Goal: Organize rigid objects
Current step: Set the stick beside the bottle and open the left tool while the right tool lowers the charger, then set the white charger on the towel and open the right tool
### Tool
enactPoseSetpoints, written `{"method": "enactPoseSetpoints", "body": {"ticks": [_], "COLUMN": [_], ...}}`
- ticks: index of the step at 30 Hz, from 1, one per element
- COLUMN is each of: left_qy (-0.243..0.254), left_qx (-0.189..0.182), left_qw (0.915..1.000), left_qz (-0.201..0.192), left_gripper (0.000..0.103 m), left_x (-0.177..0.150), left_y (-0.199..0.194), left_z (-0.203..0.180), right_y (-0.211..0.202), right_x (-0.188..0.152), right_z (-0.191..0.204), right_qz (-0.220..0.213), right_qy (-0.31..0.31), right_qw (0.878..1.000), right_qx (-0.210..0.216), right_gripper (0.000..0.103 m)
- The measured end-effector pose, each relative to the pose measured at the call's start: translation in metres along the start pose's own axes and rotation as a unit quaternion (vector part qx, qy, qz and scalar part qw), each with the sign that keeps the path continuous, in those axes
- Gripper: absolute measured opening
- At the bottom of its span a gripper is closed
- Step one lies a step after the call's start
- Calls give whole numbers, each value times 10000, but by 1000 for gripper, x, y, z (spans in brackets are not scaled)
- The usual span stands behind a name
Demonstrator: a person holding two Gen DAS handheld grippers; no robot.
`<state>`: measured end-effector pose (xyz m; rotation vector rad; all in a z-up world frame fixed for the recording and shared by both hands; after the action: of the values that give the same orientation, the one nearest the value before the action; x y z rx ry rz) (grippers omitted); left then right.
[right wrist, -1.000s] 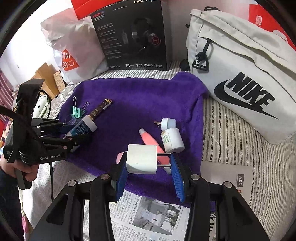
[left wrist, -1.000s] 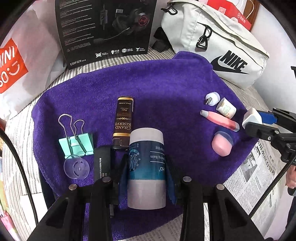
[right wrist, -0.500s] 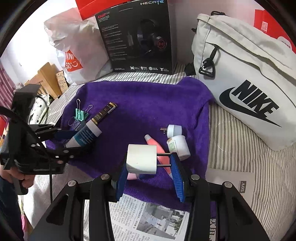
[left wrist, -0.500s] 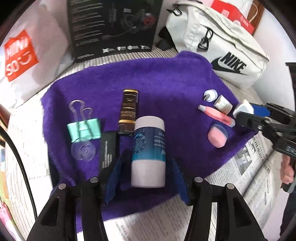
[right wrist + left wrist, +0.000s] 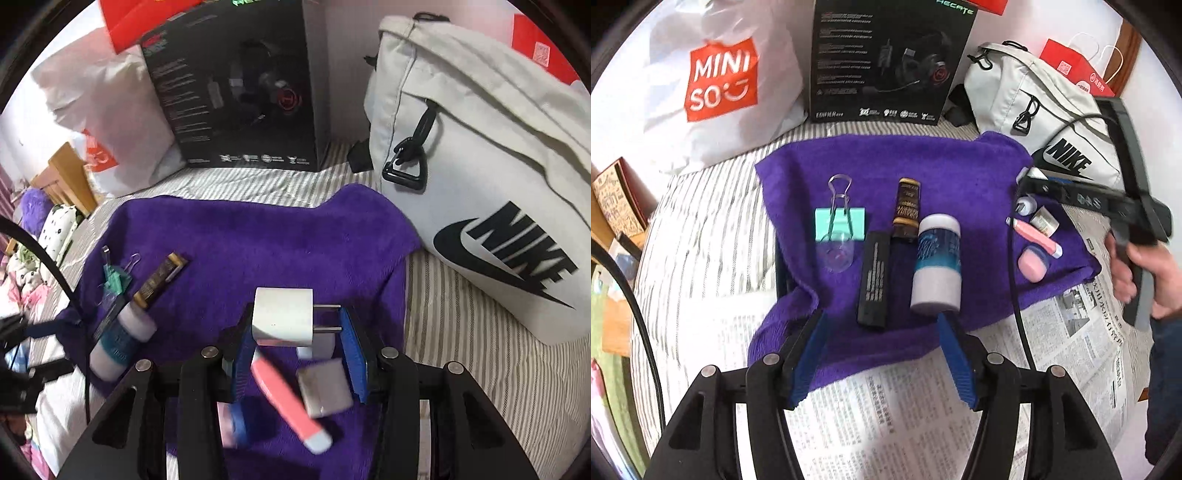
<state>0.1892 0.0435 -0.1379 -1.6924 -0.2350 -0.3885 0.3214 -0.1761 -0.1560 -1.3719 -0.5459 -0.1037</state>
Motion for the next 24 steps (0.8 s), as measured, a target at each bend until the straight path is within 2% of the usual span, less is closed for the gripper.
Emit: {"method": "enactPoseSetpoints", "body": {"ticks": [10,20,24], "left_qy": [-81,-33,6], "left_qx": [-98,-132,-100], "left_qw": [9999,9999,9999], "left_qz": [1,53,59], "left_gripper": [59,60,60], "left_x": [0,-2,-3], "left_y": [1,3,1], "left_z": [4,0,-1], "right_y": [36,45,48], "right_x": [11,9,10], "right_z": [-3,-1,1], "right_qz": [317,437,444], "right_qy": [-44,-138,-167], "right_qw": [9993,9986,9986], "right_qx": [-179,-255,-236], "right_gripper": [44,44,49]}}
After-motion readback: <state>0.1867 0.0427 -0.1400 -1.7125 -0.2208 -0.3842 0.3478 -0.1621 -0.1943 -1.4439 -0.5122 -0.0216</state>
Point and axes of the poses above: each gripper's, at about its wrist camera, not at the fingertips, and y roughly the way its jaws point, z to its left, x to its top, the point moved 6 cm from there along y, roughly the way its jaws point, and after that the axes turned 6 degrees about z, right-handed, at the moved point
